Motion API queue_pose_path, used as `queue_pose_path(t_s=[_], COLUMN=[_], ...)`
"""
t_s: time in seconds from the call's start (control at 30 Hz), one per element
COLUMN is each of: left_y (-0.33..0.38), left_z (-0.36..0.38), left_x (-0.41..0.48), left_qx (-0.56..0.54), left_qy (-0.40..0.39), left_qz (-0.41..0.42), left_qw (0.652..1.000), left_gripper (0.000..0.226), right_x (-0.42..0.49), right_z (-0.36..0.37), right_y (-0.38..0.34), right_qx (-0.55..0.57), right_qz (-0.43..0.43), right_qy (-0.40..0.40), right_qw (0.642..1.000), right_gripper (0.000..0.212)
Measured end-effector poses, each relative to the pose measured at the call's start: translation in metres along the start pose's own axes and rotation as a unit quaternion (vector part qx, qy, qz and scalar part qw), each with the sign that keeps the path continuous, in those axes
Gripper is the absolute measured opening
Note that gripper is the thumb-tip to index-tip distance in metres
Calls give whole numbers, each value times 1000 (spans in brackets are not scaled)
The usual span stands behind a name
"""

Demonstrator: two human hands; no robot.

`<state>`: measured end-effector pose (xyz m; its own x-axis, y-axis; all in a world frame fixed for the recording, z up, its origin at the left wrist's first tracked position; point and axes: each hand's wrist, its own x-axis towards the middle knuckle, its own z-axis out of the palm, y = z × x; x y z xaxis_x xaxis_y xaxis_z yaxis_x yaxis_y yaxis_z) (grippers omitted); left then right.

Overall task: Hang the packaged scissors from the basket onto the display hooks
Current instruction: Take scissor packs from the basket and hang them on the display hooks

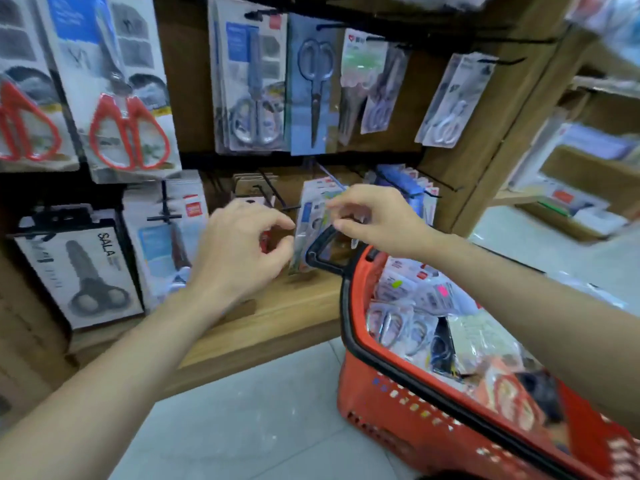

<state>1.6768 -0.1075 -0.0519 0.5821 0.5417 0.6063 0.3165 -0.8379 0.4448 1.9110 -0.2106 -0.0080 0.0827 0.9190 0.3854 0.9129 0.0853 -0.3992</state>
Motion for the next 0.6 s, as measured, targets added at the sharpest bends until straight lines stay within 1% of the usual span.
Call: queue_pose_path(t_s=[0.1,0.17,0.23,0.3,0.37,0.4,0.43,0.47,0.53,0.6], left_y=[43,64,76,77,74,71,69,67,66,66], left_z=[31,51,69,85,96,100,102,103,102,102], left_x=[-13,-26,-38,-48,-57,-61,-64,-65,-64,-60], left_qx=[-62,-96,-112,-109,-96,-91,-89,-87,-87,-83], left_qy=[-87,-143,-198,-228,-247,-254,-259,-262,-271,-283], left_qz=[67,104,133,149,151,151,153,156,158,162], left_qw=[992,980,965,956,952,951,949,948,945,942], left_gripper=[30,29,29,28,27,28,31,33,34,34], right_x=[-64,-100,-130,-156,-176,-185,-192,-198,-210,-216], right_z=[-9,-14,-16,-13,-8,-3,2,9,26,43], right_y=[21,42,70,100,126,140,148,155,164,163], right_qx=[-1,-25,-42,-70,-47,-18,15,55,146,207], right_qz=[35,70,128,207,312,368,407,429,441,447], right_qy=[-43,-85,-142,-180,-170,-157,-150,-144,-119,-84], right_qw=[998,994,981,959,933,916,901,890,877,866], right_gripper=[18,20,22,26,30,33,37,42,50,62])
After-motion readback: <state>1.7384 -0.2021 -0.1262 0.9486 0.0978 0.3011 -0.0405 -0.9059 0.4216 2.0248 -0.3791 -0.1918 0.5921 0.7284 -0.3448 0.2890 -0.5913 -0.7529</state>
